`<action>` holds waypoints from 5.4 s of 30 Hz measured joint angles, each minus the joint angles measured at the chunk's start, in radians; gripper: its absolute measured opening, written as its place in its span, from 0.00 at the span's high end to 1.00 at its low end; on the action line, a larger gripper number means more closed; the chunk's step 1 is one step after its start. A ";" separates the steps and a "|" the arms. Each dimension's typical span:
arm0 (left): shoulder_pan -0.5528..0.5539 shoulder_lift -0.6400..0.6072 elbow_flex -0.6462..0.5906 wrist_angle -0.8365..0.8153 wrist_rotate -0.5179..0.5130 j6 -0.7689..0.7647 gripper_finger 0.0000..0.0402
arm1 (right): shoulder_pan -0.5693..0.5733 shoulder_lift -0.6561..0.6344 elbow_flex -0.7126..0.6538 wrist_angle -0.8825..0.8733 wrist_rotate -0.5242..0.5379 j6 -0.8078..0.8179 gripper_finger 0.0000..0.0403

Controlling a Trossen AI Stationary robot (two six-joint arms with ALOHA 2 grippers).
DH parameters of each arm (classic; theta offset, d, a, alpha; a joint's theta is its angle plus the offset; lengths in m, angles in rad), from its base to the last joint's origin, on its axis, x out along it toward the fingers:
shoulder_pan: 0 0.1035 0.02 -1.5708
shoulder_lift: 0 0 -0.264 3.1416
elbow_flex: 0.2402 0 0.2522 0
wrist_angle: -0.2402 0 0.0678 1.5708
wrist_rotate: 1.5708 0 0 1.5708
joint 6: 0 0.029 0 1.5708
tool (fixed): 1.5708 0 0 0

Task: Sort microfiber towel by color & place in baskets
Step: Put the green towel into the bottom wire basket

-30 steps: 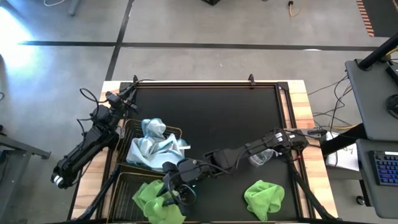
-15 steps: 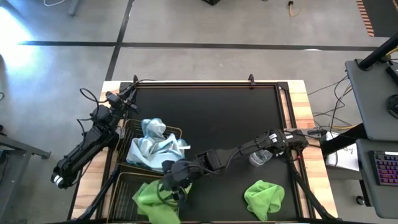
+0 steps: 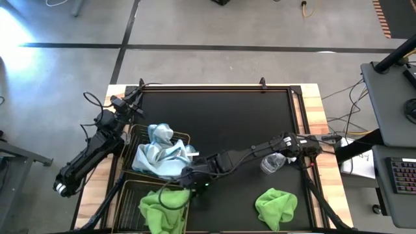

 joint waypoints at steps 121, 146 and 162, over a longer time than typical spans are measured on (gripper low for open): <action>0.000 0.000 0.000 0.000 0.000 0.000 0.72 | 0.495 -0.424 -1.199 0.131 -0.116 1.125 0.97; 0.000 0.000 0.000 0.000 0.000 0.000 0.72 | 0.487 -0.587 -0.817 0.158 0.380 0.787 0.97; 0.000 0.000 0.000 0.000 0.000 0.000 0.72 | 0.401 -0.585 -0.686 0.225 0.834 0.337 0.97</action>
